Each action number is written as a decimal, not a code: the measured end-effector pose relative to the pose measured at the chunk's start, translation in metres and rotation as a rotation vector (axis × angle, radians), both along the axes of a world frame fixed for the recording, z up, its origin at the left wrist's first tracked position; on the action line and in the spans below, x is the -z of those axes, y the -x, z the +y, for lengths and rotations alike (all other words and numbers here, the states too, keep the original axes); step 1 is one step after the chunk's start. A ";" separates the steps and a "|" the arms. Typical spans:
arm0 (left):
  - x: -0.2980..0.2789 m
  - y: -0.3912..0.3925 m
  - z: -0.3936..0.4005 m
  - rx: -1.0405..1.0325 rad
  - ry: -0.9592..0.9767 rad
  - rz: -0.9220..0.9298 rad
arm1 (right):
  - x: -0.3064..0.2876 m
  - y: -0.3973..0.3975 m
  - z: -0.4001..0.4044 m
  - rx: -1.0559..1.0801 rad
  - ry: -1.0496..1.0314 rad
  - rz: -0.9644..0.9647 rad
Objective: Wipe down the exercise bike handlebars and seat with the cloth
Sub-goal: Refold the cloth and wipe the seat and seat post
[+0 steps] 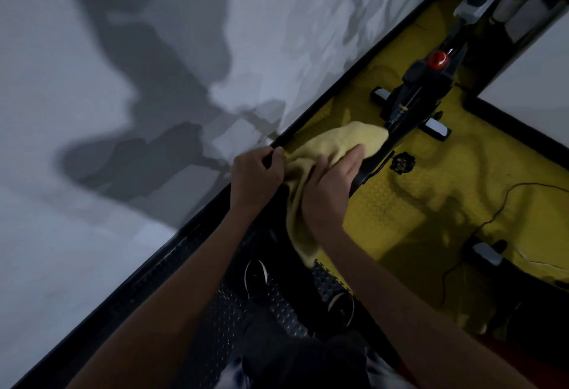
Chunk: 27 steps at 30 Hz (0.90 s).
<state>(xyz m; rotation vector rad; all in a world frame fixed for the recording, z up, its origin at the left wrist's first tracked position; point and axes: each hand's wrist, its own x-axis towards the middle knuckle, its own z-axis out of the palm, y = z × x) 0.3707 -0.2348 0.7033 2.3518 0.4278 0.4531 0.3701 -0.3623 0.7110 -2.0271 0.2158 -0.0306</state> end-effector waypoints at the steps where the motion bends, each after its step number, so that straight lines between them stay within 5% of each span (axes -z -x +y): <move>1: 0.001 0.000 0.001 -0.003 0.023 -0.003 | 0.002 0.021 0.001 -0.055 0.056 -0.009; 8: 0.003 0.000 0.002 -0.017 0.126 -0.005 | 0.011 0.063 -0.008 -0.256 0.177 -0.102; 18: 0.002 -0.001 0.000 -0.009 0.063 0.064 | -0.008 -0.052 -0.008 -0.047 0.131 -0.071; 27: 0.006 -0.003 0.001 0.012 0.104 0.084 | 0.011 0.049 -0.004 -0.209 0.143 -0.151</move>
